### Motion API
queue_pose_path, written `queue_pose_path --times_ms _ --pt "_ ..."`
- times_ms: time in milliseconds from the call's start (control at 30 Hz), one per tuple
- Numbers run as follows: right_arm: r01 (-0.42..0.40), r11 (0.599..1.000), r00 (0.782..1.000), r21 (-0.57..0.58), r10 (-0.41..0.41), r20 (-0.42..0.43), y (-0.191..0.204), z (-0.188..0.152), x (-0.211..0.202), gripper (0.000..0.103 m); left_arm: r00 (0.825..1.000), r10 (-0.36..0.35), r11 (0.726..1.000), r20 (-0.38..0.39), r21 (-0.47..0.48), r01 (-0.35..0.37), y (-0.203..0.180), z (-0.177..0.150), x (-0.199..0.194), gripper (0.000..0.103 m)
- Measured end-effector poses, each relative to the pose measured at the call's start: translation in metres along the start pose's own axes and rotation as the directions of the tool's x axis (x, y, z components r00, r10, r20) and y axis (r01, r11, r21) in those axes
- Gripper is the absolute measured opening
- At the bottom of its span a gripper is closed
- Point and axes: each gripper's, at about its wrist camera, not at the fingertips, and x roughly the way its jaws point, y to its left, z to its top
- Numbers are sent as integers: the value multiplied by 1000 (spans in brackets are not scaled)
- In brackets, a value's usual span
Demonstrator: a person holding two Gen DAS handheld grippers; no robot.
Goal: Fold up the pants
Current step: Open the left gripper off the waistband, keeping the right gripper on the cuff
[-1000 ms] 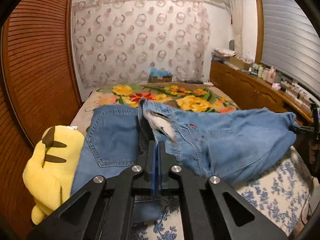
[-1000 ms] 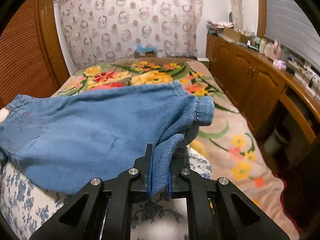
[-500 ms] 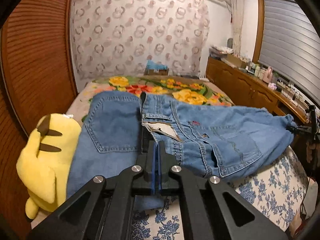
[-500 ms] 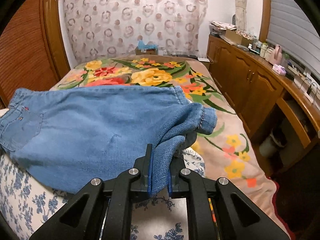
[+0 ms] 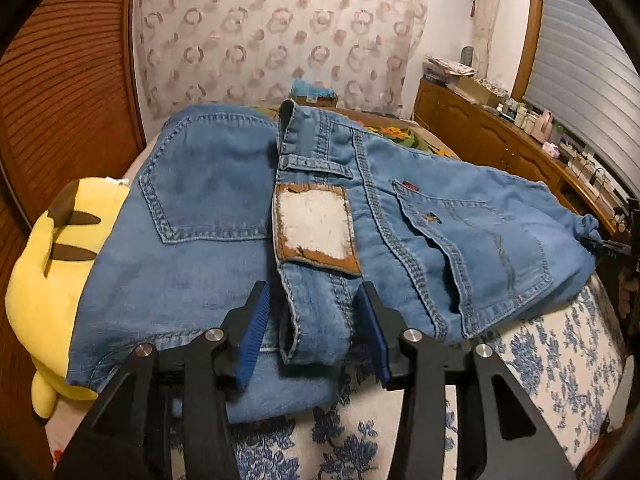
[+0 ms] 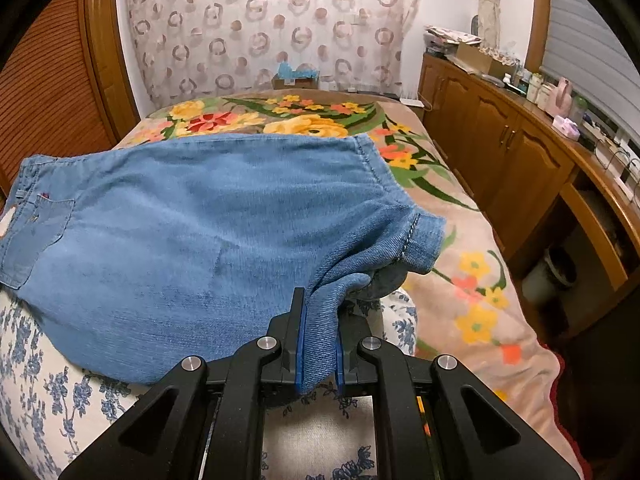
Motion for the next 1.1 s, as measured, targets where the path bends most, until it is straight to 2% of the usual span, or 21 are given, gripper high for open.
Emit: queue_pose_path --times_ms 67,133,233,433,600,867,967,1100 --pt "-2 1000 1000 1 2 5 0 0 0 11 1000 0 1000 -5 18 0 -5 1 2 17" --pt "-2 1000 1000 2 2 30 -3 2 -5 10 1000 16 1000 -12 27 -16 -7 3 1 7" --pt "1 1000 998 4 -1 68 -3 4 -15 10 998 43 999 52 19 -44 -9 8 -17 7" --pt "-1 1000 991 -11 2 132 0 14 -48 10 988 43 999 148 26 -48 -17 20 -66 6" --pt "-15 999 986 -39 21 163 2 -1 -81 10 979 39 998 199 46 -49 -15 7 -112 3" --pt "-73 996 982 -59 82 168 -12 -63 -133 10 987 17 999 157 45 -24 -13 -58 -152 3" --pt "-105 994 983 -33 109 148 -24 -77 -140 10 993 4 1000 119 25 -7 -10 -75 -149 3" --pt "-110 994 990 -12 110 91 -32 -88 -126 10 997 -2 1000 72 18 1 -10 -88 -133 3"
